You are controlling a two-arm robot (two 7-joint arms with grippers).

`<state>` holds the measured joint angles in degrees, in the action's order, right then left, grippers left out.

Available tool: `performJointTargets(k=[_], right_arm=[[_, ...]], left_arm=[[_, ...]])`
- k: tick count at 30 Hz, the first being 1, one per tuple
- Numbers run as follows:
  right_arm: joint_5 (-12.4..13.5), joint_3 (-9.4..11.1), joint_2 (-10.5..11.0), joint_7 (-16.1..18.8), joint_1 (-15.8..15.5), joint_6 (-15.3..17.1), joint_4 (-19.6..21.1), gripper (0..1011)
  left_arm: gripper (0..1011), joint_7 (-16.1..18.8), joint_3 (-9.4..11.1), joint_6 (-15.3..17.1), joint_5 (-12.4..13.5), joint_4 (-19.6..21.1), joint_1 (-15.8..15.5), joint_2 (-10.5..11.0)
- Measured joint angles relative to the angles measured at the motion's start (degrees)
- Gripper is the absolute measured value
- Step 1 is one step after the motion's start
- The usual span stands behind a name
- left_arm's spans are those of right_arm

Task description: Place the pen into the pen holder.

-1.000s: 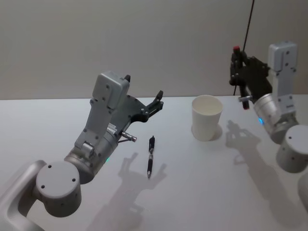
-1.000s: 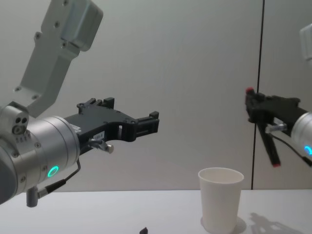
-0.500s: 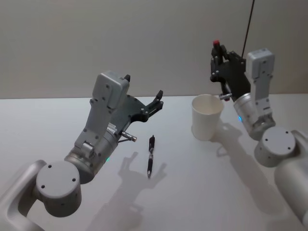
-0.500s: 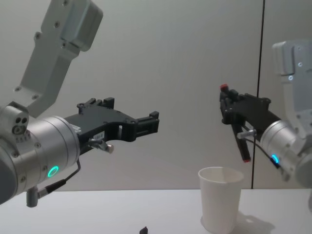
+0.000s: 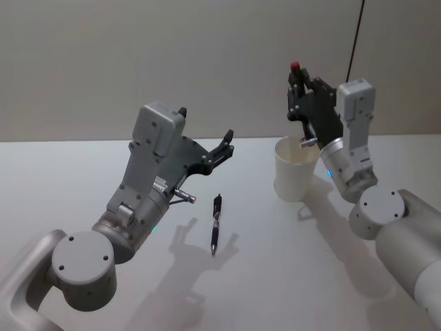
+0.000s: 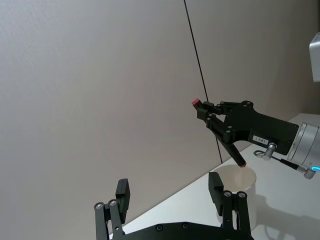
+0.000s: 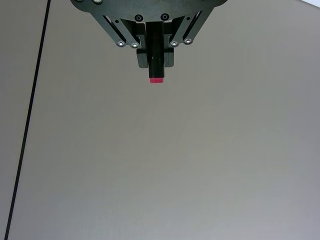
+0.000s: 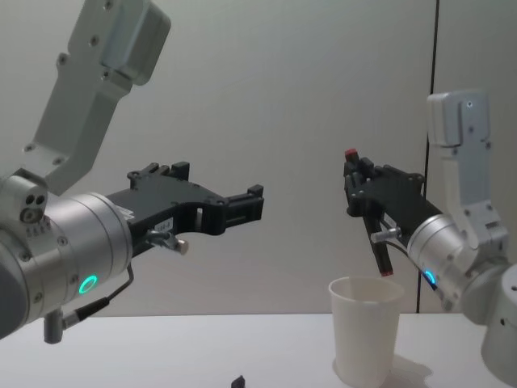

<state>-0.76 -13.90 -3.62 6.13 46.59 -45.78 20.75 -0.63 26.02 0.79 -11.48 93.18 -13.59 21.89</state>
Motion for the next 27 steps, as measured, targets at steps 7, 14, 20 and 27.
performJointTargets(k=[7,14,20,27], right_arm=[[0.3,0.0,-1.1,0.2,2.9,-3.6,-6.6,168],[0.3,0.1,-1.7,0.2,4.5,-5.5,-10.4,168],[0.2,0.2,-1.9,-0.1,5.3,-6.6,-12.8,168],[-0.1,0.3,-2.1,-0.5,5.8,-7.1,-14.3,168]], left_arm=[[1002,0.0,0.0,0.0,0.0,0.0,0.0,0.0],[1002,0.0,0.0,0.0,0.0,0.0,0.0,0.0],[1002,0.0,0.0,0.0,0.0,0.0,0.0,0.0],[1003,0.0,0.0,0.0,0.0,0.0,0.0,0.0]])
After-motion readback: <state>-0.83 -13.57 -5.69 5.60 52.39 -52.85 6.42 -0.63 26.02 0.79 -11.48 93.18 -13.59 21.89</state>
